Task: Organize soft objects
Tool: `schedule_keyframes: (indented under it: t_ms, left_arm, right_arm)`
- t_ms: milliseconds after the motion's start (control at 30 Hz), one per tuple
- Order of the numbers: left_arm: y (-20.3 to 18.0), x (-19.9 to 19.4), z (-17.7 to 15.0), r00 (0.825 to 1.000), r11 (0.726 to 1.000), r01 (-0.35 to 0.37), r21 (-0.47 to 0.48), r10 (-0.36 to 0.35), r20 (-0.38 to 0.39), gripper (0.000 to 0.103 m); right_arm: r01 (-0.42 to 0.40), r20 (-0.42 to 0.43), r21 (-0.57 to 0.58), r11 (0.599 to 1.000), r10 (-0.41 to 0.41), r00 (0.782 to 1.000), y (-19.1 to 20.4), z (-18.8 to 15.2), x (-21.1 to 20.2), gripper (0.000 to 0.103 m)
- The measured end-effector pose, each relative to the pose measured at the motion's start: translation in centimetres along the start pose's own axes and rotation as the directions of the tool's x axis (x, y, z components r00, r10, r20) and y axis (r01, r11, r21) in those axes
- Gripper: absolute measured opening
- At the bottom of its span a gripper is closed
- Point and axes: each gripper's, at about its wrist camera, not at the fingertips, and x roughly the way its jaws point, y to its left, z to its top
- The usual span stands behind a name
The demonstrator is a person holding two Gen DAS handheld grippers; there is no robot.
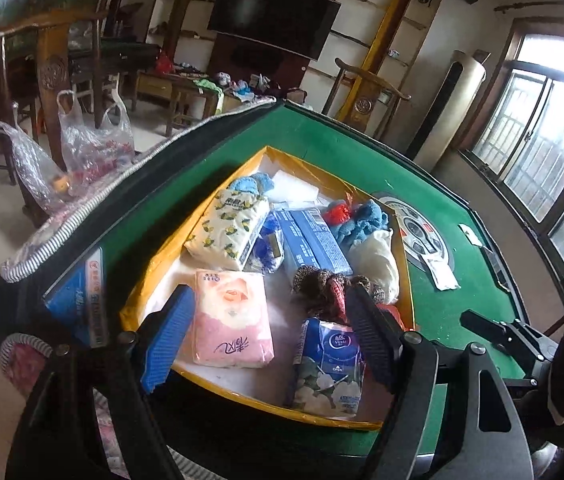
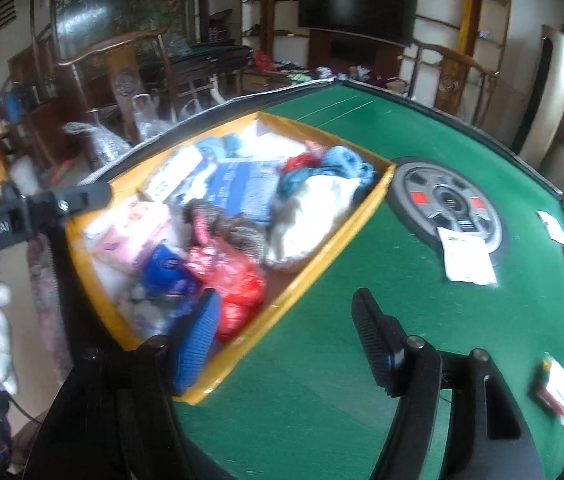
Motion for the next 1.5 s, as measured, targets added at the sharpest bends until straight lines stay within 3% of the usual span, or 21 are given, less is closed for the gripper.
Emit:
schedule_keyframes:
  t_ms: [133, 400, 667, 800, 1000, 1133, 1233, 1500]
  left_arm:
    - [-1.6, -0.9, -0.1, 0.998, 0.998, -0.020, 0.059, 0.017, 0.053, 0.077]
    - [-4.5, -1.4, -0.2, 0.997, 0.993, -0.012, 0.116, 0.003, 0.073, 0.077]
    - [-6.6, -1.7, -0.5, 0.996, 0.988, -0.016, 0.151, 0.003, 0.086, 0.077]
    - [-7.7, -2.4, -0.6, 0.991, 0.986, -0.034, 0.163, 0.012, 0.134, 0.077]
    - [-8.5, -4.7, -0.8, 0.963, 0.986, -0.057, 0.155, 0.013, 0.269, 0.087]
    - [-9.1, -5.9, -0.9, 0.934, 0.984, -0.095, 0.152, 0.035, 0.355, 0.103]
    - [-9.7, -6.4, -1.0, 0.918, 0.981, -0.109, 0.163, 0.036, 0.395, 0.103]
    - [-11.1, -6.5, -1.4, 0.899, 0.969, -0.151, 0.197, 0.052, 0.434, 0.103]
  right_arm:
    - [0.105, 0.024, -0.009, 0.994, -0.105, 0.994, -0.8, -0.6, -0.5, 0.068]
    - [0.203, 0.031, -0.003, 0.979, -0.203, 0.979, -2.6, -2.0, -1.3, 0.068]
    - [0.239, 0.036, 0.011, 0.971, -0.239, 0.970, -4.2, -3.0, -2.0, 0.069]
    - [0.243, 0.035, 0.019, 0.970, -0.244, 0.969, -4.9, -3.5, -2.3, 0.070]
    - [0.249, 0.038, 0.027, 0.968, -0.250, 0.968, -5.7, -3.9, -2.6, 0.072]
    - [0.249, 0.036, 0.037, 0.968, -0.250, 0.968, -6.2, -4.2, -2.6, 0.072]
    - [0.250, 0.034, 0.042, 0.967, -0.252, 0.967, -6.6, -4.4, -2.7, 0.072]
    - [0.250, 0.028, 0.064, 0.966, -0.252, 0.967, -8.0, -5.2, -2.8, 0.072]
